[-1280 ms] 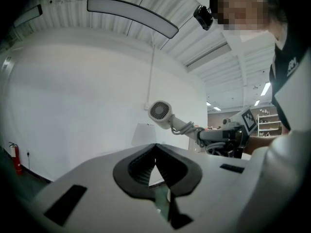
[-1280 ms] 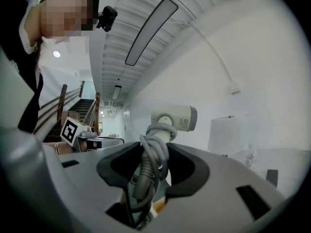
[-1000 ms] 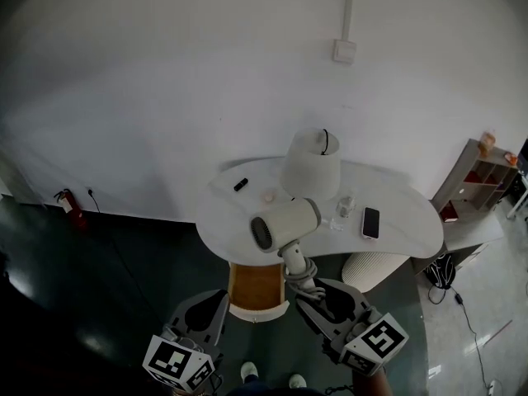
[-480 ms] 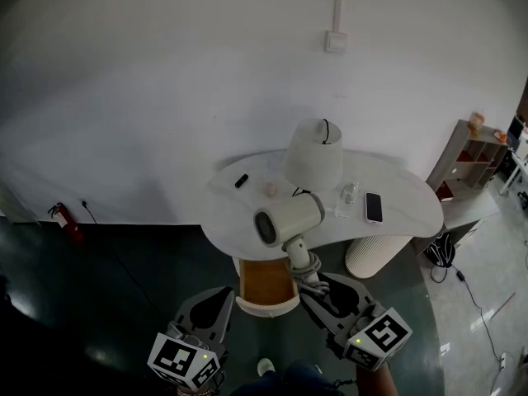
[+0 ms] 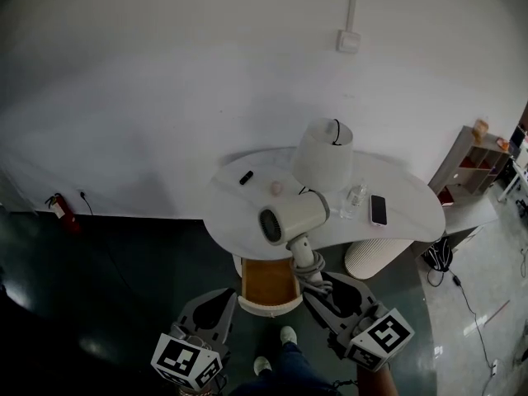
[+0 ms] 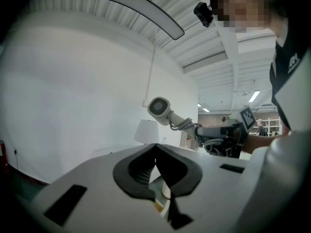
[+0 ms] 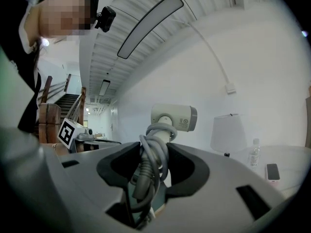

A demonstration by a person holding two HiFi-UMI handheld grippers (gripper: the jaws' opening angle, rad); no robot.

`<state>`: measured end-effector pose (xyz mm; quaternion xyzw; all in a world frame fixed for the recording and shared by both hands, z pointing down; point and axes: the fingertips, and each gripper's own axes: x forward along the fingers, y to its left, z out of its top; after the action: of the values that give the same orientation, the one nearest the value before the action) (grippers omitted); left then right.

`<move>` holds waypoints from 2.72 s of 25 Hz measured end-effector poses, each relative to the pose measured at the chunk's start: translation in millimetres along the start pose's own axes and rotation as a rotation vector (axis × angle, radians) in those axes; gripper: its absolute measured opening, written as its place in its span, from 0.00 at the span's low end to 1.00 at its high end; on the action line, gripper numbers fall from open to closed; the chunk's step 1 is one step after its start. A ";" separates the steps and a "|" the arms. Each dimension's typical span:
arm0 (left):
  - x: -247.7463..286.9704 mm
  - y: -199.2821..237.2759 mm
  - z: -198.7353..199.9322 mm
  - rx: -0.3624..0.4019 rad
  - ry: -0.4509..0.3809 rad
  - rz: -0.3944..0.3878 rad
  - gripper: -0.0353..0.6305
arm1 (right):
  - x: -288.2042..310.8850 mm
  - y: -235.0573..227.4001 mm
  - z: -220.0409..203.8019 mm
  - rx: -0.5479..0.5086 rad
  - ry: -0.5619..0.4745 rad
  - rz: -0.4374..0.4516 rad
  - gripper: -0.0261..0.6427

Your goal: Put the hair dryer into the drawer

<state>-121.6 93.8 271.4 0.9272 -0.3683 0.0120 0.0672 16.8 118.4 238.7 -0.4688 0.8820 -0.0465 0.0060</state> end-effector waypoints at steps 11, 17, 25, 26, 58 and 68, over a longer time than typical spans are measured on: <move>40.2 32.5 10.5 0.003 0.006 0.056 0.08 | 45.3 -33.5 -1.8 -0.025 0.057 0.106 0.31; 72.4 47.4 17.4 0.008 0.008 0.084 0.08 | 60.4 -62.3 -5.6 -0.029 0.103 0.175 0.31; 103.9 61.1 13.4 -0.009 0.025 0.128 0.08 | 71.0 -91.2 -17.4 -0.036 0.159 0.248 0.31; 107.0 61.7 12.3 -0.010 0.030 0.132 0.08 | 71.7 -94.0 -19.1 -0.031 0.165 0.256 0.31; 128.0 83.8 -30.4 -0.049 0.131 0.251 0.08 | 19.2 -100.4 -146.1 -0.077 0.548 0.597 0.31; 146.3 88.0 -35.7 -0.043 0.185 0.109 0.08 | 9.9 -88.6 -175.2 -0.052 0.699 0.640 0.31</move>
<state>-74.3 -64.5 327.5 0.8991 -0.4105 0.0935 0.1201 75.0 74.3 421.2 -0.1298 0.9321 -0.1754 -0.2891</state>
